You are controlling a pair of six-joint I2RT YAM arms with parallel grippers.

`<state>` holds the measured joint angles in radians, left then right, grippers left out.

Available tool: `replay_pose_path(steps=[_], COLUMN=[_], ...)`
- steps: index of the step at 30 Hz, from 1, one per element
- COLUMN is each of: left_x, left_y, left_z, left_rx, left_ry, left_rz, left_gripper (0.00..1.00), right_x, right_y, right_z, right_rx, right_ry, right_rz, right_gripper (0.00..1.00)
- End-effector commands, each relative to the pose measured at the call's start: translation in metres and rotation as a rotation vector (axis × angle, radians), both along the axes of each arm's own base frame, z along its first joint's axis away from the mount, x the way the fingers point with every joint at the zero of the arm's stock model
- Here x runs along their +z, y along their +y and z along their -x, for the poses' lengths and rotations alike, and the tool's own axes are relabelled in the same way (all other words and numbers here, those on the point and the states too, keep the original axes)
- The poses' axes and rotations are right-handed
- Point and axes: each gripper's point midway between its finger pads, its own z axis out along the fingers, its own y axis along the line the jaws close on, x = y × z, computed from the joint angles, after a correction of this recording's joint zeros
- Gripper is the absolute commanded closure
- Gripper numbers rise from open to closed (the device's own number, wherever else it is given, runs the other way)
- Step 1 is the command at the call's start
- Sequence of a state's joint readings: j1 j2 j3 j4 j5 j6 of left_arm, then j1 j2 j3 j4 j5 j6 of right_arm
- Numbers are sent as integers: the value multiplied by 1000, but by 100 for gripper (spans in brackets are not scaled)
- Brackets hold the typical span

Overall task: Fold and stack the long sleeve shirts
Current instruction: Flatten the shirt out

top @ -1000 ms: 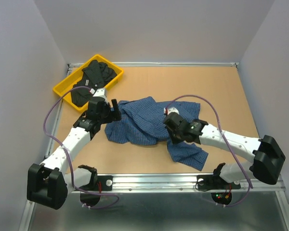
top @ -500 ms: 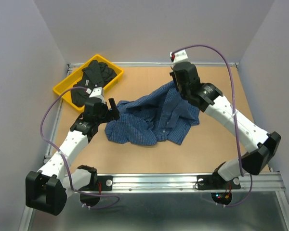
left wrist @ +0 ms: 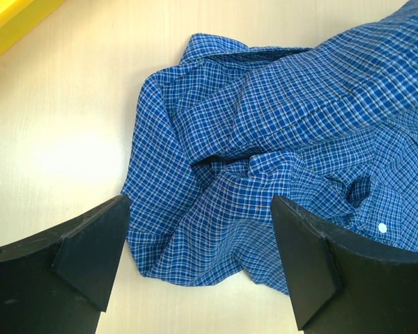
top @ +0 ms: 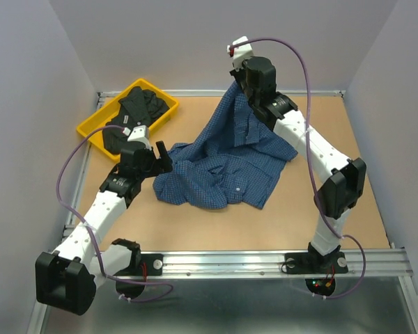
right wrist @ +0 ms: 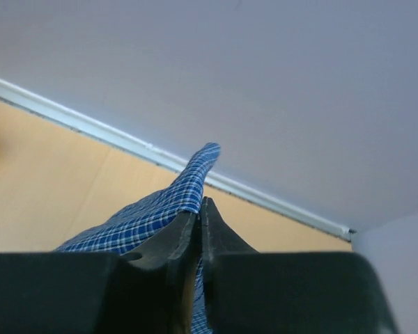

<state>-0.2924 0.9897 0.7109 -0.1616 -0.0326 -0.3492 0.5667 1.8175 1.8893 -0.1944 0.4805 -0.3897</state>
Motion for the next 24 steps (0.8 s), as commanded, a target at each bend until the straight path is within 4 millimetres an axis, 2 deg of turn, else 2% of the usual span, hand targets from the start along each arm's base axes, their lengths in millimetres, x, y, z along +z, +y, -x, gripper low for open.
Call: replay_pose_path(steps=[1, 2, 3, 5, 6, 8, 9, 10, 11, 12, 13, 16, 17, 19, 21, 22, 24], left_x=[5, 6, 5, 5, 4, 4, 4, 2, 1, 1, -1, -3, -3, -4, -6, -6, -6], left_y=[3, 3, 3, 2, 2, 0, 0, -1, -2, -2, -3, -3, -9, -9, -9, -9, -7], left_z=[-2, -2, -2, -1, -1, -1, -1, -1, -2, -2, -2, -2, -1, -1, -1, -1, -2], left_rx=[11, 11, 9, 9, 5, 0, -4, -8, -12, -12, -15, -16, -42, -44, -43, -43, -38], left_ry=[-34, -35, -32, -32, -28, -29, -26, -23, -18, -17, -9, -2, 3, 8, 13, 13, 14], left_rz=[5, 6, 5, 7, 8, 12, 14, 15, 16, 19, 18, 15, 33, 31, 28, 28, 25], left_gripper=[6, 6, 6, 6, 6, 6, 6, 6, 6, 6, 6, 6, 6, 6, 6, 6, 6], right_x=[63, 58, 37, 25, 15, 12, -24, -31, -51, -57, -73, -106, -124, -141, -167, -188, -210], right_y=[-5, -7, -16, -28, -35, -40, -40, -43, -49, -50, -53, -55, -54, -49, -41, -42, -36], right_z=[-32, -39, -55, -63, -62, -52, -46, -38, -23, -14, -4, 30, 48, 65, 85, 100, 116], right_rx=[23, 14, -34, -90, -129, -138, -131, -131, -130, -129, -127, -95, -70, -26, 35, 31, 65], right_ry=[-229, -225, -193, -172, -151, -130, -45, -24, 28, 51, 100, 201, 259, 319, 409, 466, 536], right_rz=[-75, -81, -79, -70, -61, -76, -66, -75, -69, -108, -104, -174, -208, -235, -254, -288, -317], right_gripper=[86, 79, 63, 44, 29, 19, 11, 7, 2, 0, 0, 0, 0, 0, 0, 3, 9])
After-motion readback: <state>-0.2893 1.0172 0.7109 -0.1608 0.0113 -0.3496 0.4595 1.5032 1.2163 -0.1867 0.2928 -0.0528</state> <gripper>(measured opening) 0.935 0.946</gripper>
